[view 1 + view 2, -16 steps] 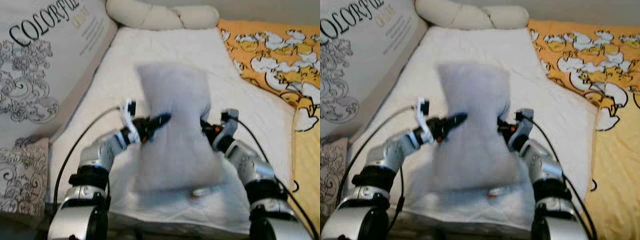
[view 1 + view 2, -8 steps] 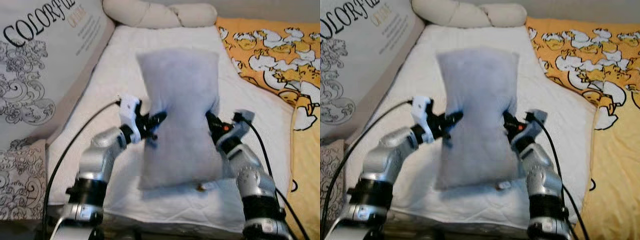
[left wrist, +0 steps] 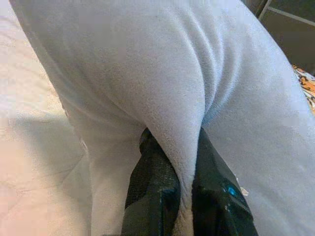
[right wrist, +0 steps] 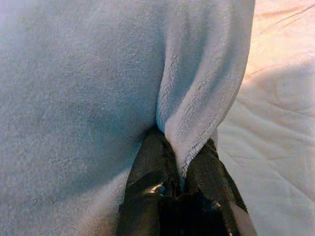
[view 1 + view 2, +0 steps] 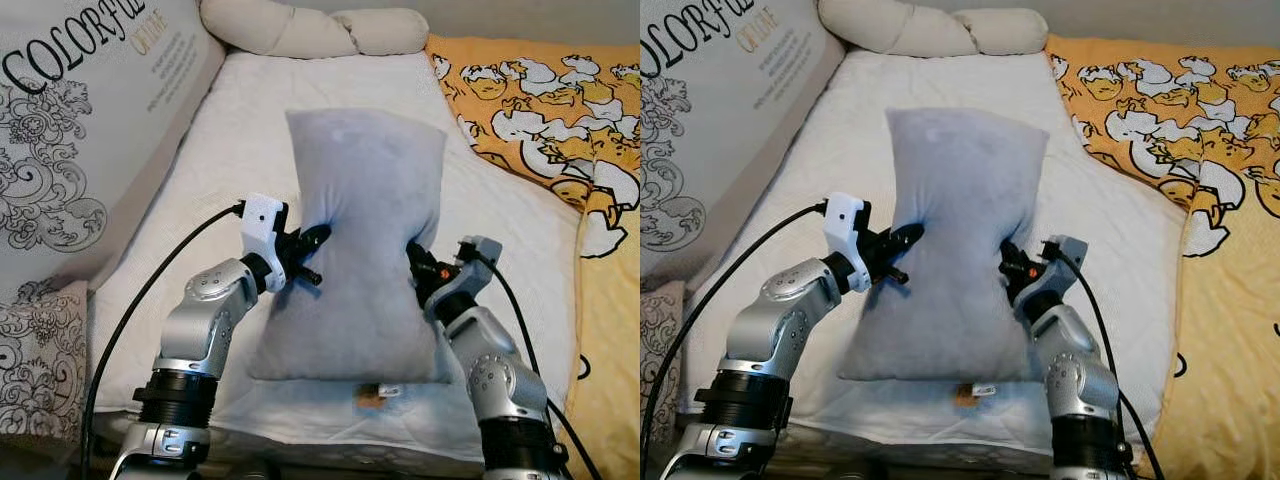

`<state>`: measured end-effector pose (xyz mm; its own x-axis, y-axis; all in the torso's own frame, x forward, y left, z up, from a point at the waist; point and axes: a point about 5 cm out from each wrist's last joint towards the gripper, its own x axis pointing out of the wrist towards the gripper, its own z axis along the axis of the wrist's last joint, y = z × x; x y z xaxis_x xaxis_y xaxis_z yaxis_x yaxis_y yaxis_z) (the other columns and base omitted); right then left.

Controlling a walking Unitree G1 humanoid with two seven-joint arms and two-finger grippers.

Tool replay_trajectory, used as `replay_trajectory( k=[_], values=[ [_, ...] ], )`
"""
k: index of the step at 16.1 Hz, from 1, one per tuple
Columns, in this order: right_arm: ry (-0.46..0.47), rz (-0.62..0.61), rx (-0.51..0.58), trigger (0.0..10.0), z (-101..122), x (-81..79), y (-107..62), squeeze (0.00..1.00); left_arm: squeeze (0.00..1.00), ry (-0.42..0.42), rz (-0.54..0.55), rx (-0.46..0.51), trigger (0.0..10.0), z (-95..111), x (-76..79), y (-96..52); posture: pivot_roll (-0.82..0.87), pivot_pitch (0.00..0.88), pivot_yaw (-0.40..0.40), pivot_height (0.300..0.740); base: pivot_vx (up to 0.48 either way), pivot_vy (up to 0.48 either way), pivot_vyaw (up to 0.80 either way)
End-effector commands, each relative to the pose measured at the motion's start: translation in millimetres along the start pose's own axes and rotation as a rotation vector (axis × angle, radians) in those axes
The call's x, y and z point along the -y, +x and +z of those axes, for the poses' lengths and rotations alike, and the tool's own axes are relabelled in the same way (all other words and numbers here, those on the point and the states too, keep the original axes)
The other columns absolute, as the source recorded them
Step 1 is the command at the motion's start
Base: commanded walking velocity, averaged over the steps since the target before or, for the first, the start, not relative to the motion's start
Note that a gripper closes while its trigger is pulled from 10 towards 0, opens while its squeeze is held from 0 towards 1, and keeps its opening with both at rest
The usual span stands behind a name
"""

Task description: Clean up the room

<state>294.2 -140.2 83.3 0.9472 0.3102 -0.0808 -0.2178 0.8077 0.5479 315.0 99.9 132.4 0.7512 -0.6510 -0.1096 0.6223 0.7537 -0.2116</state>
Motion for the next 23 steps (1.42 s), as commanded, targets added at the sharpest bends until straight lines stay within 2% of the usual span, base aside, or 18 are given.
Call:
replay_trajectory(
  k=[1,2,3,4,7,11,14,23],
  values=[
    [-0.033,0.035,0.014,0.0,5,-11.1,4.5,0.00,0.00,0.065,-0.011,0.029,0.0,6,7.1,2.9,-0.02,0.000,0.013,0.740,0.000,0.000,0.00],
    [-0.057,0.025,0.001,0.0,5,-10.5,4.6,0.00,0.00,0.120,0.023,0.048,0.0,8,5.6,3.2,-0.02,0.000,0.015,0.740,0.000,0.000,0.00],
    [-0.068,0.010,-0.009,0.0,3,-9.2,5.0,0.00,0.00,0.175,0.112,-0.017,10.0,5,-1.4,6.4,-0.02,0.000,0.010,0.740,0.000,0.000,0.00],
    [-0.062,-0.009,-0.039,10.0,-1,-8.1,5.4,0.00,0.00,0.211,0.125,-0.007,10.0,6,-3.5,6.8,-0.01,0.000,0.006,0.740,0.000,0.000,0.00],
    [-0.102,-0.036,-0.071,10.0,-5,-6.8,7.7,0.00,0.00,0.206,0.133,0.023,10.0,9,-5.0,4.4,0.00,0.000,-0.008,0.740,0.000,0.087,0.00],
    [-0.102,-0.041,-0.080,10.0,-5,-7.1,9.4,0.00,0.00,0.212,0.162,0.025,10.0,9,-9.6,2.4,0.00,0.000,-0.007,0.740,0.000,0.368,-0.45],
    [-0.117,-0.046,-0.073,10.0,-5,-8.1,8.9,0.00,0.00,0.216,0.184,0.024,10.0,11,-14.1,3.4,-0.01,0.000,0.001,0.740,0.000,0.374,0.00],
    [-0.121,-0.058,-0.075,10.0,-5,-7.9,10.4,0.00,0.00,0.227,0.179,0.012,10.0,11,-14.1,5.0,0.00,0.000,0.002,0.740,0.000,0.372,0.00]
  ],
)
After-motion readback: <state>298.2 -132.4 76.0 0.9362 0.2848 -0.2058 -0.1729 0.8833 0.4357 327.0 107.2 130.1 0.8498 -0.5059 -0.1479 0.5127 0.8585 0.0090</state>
